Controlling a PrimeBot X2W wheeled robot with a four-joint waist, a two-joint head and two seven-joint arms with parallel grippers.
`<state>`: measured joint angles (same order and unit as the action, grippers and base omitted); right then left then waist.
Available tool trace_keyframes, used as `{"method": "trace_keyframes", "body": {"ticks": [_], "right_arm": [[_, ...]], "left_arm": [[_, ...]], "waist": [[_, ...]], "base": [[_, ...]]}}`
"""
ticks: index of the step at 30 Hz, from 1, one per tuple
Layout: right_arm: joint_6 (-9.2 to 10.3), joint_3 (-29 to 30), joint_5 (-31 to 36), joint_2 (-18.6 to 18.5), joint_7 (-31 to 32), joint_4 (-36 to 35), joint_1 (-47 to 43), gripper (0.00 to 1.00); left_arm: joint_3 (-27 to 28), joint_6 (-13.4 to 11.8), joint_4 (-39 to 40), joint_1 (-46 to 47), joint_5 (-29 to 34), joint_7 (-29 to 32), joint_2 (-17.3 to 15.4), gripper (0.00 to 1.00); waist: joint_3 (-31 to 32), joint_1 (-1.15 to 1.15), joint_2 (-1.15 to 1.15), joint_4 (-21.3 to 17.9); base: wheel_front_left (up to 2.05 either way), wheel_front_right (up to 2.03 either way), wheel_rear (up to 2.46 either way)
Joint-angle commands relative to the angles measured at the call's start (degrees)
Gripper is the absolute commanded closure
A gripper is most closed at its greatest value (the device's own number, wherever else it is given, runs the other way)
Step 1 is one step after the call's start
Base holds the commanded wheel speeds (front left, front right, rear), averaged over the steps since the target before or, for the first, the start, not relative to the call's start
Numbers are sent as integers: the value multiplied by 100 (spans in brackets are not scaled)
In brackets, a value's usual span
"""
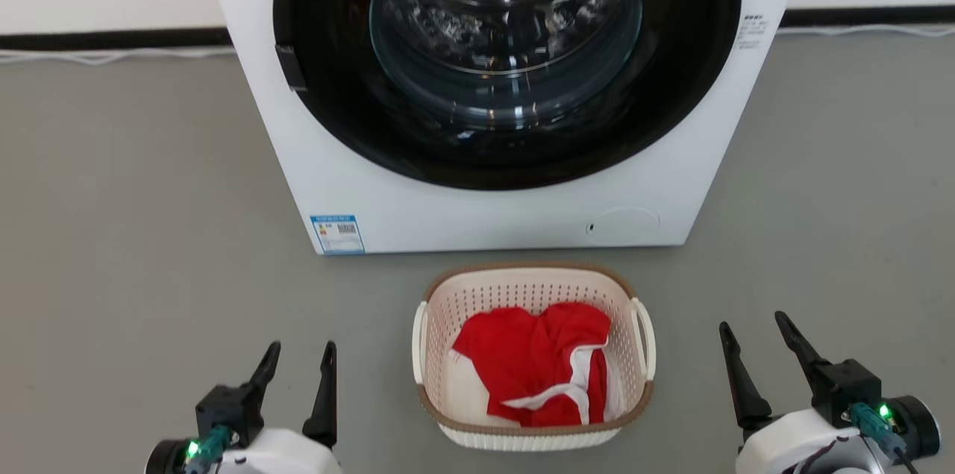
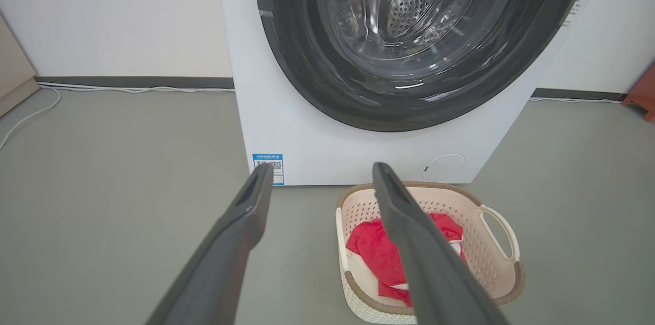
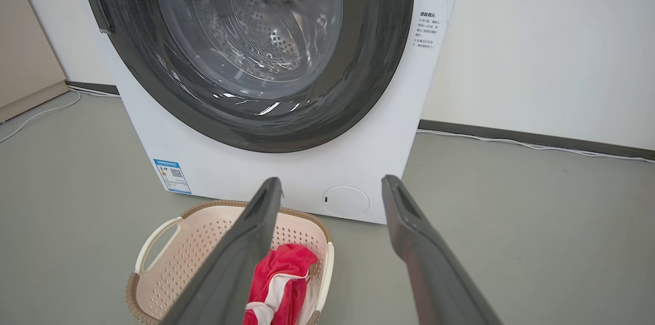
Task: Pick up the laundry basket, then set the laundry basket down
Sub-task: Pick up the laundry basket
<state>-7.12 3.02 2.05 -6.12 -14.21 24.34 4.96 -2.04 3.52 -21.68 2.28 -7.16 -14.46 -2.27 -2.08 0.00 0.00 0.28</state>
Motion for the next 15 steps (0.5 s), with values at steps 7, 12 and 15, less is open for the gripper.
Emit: {"method": "trace_keyframes", "body": {"ticks": [7, 12, 15], "right_arm": [[-36, -121, -61, -45, -79, -6, 598, 0], [-36, -88, -148, -25, -79, 227, 966, 0], [-36, -97, -153, -30, -79, 418, 1239, 0]], "left_arm": [[-19, -104, 91, 700, -177, -54, -61, 0], [-185, -142, -7, 1078, -327, -54, -61, 0], [-294, -200, -147, 1330, -392, -54, -61, 0]], "waist": [[-687, 0, 0, 1], [-1177, 0, 0, -12], [-1504, 0, 0, -22]], "base": [[0, 0, 0], [0, 0, 0], [0, 0, 0]]}}
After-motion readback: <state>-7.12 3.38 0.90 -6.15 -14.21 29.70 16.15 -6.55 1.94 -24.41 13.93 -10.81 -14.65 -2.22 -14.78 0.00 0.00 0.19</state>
